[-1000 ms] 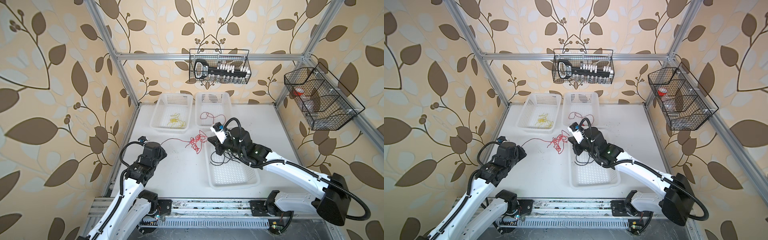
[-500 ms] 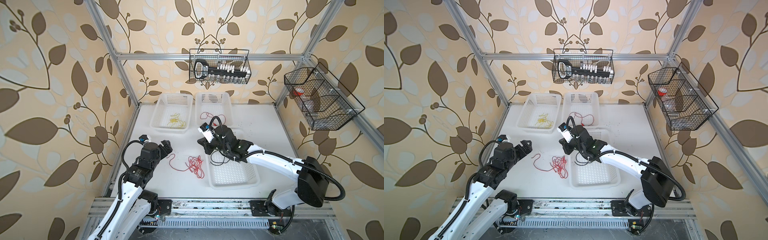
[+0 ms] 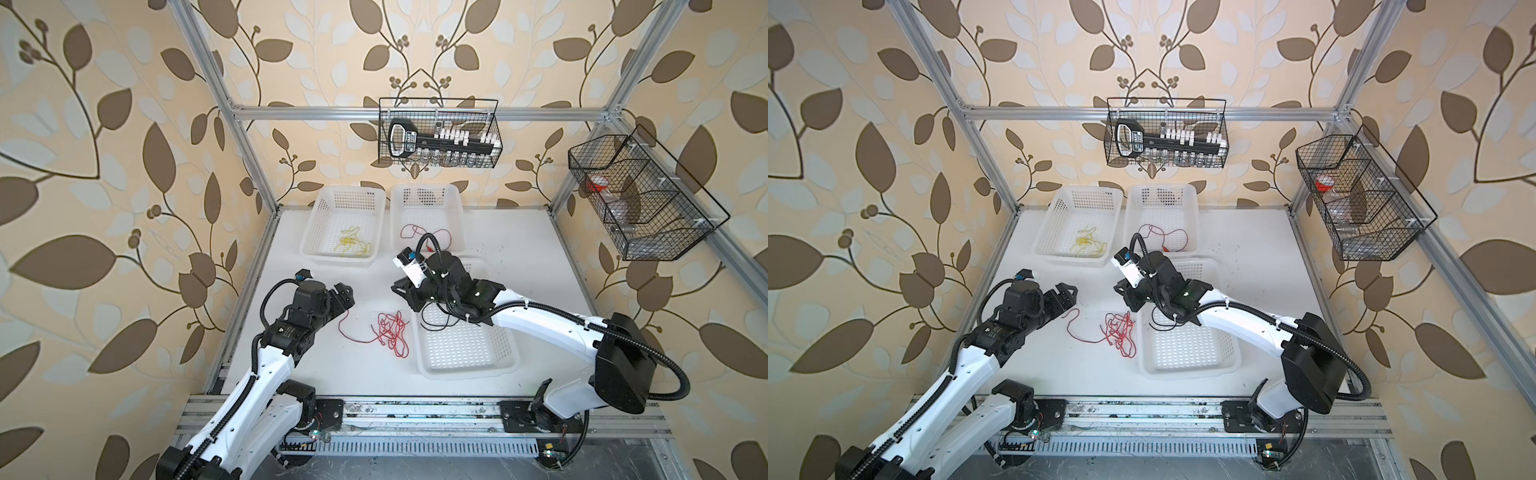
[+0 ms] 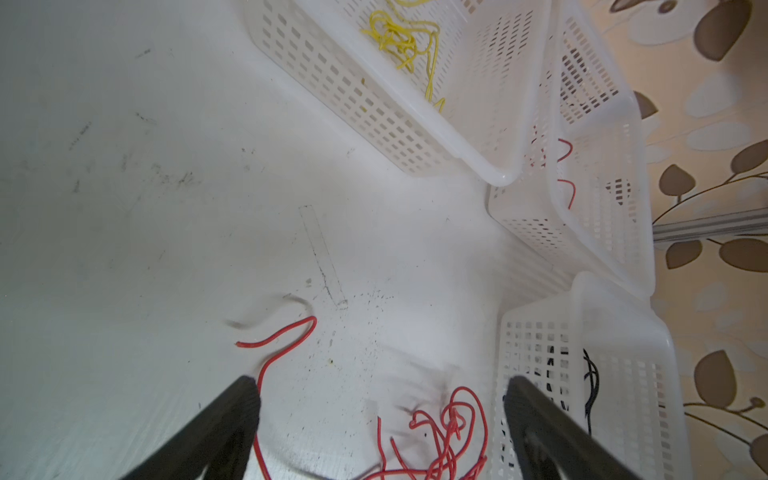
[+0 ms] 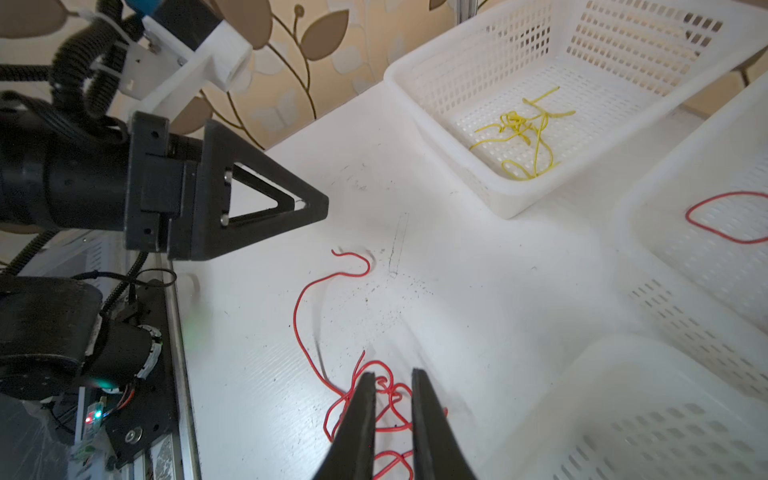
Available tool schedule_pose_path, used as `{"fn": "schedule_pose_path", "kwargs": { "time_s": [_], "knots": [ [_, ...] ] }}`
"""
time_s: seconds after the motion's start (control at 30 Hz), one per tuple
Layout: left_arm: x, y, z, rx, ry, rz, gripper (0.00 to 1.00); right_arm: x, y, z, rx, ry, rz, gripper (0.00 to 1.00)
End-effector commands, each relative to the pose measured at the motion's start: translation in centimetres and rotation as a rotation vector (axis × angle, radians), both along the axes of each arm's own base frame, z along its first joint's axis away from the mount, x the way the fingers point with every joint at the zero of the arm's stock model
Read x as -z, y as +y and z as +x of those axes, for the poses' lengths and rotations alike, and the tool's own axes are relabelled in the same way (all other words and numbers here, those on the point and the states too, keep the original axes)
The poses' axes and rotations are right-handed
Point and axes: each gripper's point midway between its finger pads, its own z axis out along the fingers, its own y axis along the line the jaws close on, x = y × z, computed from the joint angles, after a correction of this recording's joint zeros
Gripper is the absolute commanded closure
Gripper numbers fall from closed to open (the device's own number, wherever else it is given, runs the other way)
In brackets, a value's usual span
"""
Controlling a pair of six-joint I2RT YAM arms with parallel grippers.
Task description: Untangle the cables
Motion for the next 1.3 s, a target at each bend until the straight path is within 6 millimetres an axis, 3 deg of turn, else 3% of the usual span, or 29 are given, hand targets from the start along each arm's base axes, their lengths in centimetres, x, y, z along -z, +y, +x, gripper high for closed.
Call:
{"fn": "schedule_pose_path", "kwargs": {
  "time_s": [0.0,0.3,0.87,0.97,1.27],
  "knots": [
    [0.6,-1.7,0.2,0.052,0.010,-0.039,0.10,1.3,-1.4,-0.2,0.053,0.012,-0.042,0.78],
    [3.1,-6.6,-0.7,0.196,0.076,0.020,0.16,1.3,-3.4,0.4,0.114,0.000,-0.048,0.74],
    [5.8,-10.7,-0.2,0.289,0.136,0.021,0.45,1.3,-4.9,0.7,0.155,-0.004,-0.037,0.73],
    [6.1,-11.2,-0.2,0.302,0.145,0.024,0.54,1.4,-5.0,0.8,0.158,-0.004,-0.040,0.73],
    [5.5,-10.7,-0.1,0.283,0.124,0.050,1.00,1.2,-5.2,0.9,0.170,-0.009,-0.039,0.73]
  ]
}}
